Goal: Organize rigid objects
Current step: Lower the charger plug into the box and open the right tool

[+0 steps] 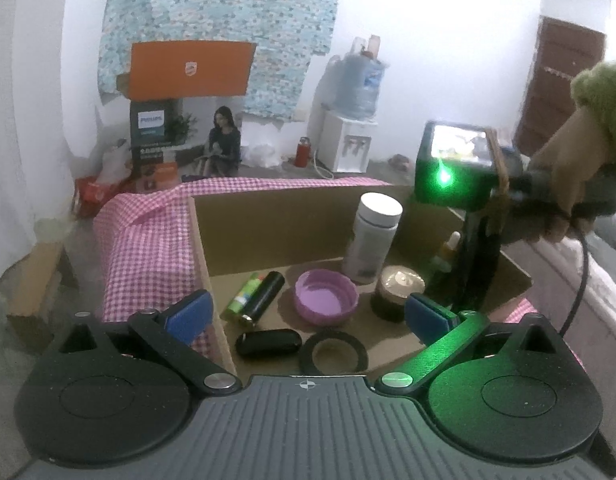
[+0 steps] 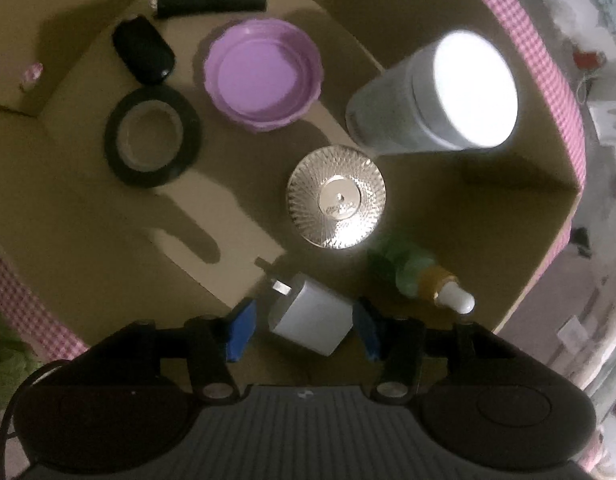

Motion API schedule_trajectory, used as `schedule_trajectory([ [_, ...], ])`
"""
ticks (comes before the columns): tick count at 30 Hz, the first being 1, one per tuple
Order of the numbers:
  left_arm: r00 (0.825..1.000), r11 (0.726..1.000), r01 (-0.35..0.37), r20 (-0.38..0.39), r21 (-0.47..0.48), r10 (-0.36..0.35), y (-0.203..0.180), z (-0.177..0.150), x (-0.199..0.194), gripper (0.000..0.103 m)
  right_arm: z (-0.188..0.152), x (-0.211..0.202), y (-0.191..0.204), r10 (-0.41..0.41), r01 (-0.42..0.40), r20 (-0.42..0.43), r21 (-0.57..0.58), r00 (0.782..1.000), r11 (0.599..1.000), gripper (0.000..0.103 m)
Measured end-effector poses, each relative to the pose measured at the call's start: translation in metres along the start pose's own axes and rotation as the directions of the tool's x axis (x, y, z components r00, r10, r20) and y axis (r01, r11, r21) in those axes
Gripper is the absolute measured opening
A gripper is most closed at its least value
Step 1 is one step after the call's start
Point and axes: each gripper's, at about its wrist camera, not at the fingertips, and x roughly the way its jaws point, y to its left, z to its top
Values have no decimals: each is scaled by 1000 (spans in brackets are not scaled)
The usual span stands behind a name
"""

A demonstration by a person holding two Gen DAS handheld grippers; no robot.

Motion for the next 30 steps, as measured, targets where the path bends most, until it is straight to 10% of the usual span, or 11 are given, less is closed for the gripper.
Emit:
schedule_trajectory([
  [18,999,999,33,6,-20,-33,6,-2,-4,103,9,34,11,3,10,-104,122,995,992,62],
  [30,1000,999,28,-3,-29,-28,9,-2,-2,103,9,-4,31,137,-148,71,187,988,971,59],
])
